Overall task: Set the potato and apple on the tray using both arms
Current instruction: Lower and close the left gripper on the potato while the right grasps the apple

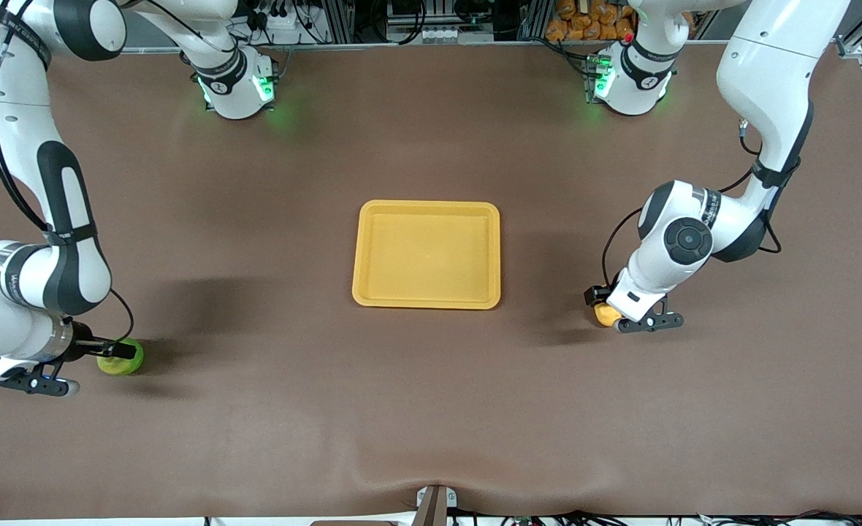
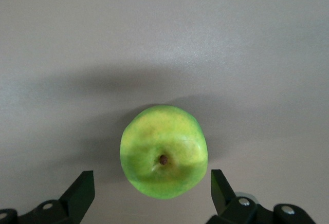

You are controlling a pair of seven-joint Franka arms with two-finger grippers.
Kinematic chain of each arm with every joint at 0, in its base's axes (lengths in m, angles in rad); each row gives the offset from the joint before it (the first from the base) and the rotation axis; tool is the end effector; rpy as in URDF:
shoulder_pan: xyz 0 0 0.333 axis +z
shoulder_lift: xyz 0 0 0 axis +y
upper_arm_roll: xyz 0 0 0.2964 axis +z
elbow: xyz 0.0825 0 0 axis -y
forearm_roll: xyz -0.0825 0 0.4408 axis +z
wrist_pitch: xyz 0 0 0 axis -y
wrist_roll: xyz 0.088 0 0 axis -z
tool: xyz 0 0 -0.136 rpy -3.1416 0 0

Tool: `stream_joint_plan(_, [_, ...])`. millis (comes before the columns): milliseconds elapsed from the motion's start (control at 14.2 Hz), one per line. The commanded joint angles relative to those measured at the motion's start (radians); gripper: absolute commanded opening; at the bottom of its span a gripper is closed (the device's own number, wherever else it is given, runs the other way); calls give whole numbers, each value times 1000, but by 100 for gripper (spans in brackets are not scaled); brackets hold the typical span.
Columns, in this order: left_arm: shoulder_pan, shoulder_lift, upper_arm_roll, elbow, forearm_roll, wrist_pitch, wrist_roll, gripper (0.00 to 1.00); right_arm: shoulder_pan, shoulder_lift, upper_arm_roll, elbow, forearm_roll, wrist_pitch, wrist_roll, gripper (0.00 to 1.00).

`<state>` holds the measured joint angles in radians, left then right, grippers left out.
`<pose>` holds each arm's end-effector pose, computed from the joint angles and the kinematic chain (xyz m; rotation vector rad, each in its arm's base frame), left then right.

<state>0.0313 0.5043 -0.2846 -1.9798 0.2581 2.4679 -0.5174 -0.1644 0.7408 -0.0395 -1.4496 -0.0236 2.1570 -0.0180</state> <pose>0.6194 -0.1625 0.1294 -3.1192 -0.1515 -0.0356 0.7360 -0.1503 0.1688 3.0885 -0.2517 -0.0587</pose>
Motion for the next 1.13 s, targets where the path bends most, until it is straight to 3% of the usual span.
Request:
stream_joint_plan(0, [2, 28, 1, 30, 33, 13, -27, 82, -23, 41, 15, 63, -15, -29, -65, 100])
stream_joint_plan(635, [4, 36, 4, 33, 35, 16, -27, 68, -32, 80, 16, 75, -9, -20, -134, 100])
stream_joint_plan(1058, [2, 36, 4, 35, 49, 16, -26, 34, -35, 111, 16, 94, -9, -17, -141, 100])
